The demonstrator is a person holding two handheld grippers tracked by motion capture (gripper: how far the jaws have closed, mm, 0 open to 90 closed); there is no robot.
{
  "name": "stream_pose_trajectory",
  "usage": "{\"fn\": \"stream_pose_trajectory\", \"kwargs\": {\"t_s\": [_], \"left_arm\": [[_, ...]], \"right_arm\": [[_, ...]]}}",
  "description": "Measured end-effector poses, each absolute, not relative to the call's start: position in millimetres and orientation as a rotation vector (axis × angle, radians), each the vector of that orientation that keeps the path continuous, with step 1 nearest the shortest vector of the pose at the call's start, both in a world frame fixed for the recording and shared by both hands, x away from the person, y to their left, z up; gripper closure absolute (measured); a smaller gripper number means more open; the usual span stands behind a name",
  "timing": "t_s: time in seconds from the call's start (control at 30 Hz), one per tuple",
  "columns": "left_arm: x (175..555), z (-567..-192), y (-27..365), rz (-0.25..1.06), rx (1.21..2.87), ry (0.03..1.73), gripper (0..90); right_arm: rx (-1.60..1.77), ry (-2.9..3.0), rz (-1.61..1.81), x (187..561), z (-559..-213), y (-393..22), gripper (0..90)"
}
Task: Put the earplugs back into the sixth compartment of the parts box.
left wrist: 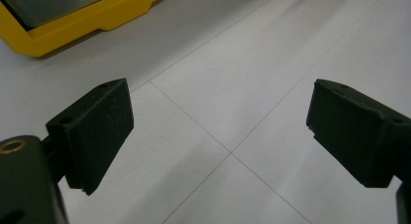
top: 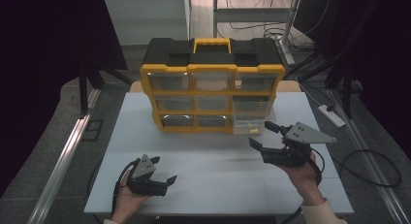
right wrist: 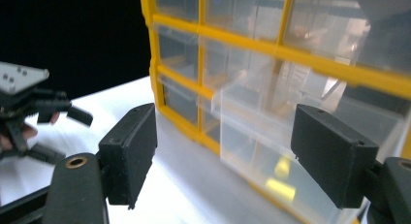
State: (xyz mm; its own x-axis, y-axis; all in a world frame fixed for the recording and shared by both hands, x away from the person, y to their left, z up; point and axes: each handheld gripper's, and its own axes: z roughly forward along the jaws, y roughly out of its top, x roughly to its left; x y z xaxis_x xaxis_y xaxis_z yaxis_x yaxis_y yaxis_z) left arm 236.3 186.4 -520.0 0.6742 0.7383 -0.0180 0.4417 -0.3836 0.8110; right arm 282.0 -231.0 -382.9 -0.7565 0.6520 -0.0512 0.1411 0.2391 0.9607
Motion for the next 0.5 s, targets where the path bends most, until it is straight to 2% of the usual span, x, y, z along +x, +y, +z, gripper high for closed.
{"fn": "stream_pose_trajectory", "kwargs": {"t_s": [0.23,0.5], "left_arm": [[237,-520,187,0.441,2.033,0.908,9.5],[237,-520,187,0.444,2.038,0.908,9.4]], "right_arm": [[0.784,2.089,1.492,265,-408,-252,24.4],[0.899,2.166,1.370,264,-465,-282,22.6]]}}
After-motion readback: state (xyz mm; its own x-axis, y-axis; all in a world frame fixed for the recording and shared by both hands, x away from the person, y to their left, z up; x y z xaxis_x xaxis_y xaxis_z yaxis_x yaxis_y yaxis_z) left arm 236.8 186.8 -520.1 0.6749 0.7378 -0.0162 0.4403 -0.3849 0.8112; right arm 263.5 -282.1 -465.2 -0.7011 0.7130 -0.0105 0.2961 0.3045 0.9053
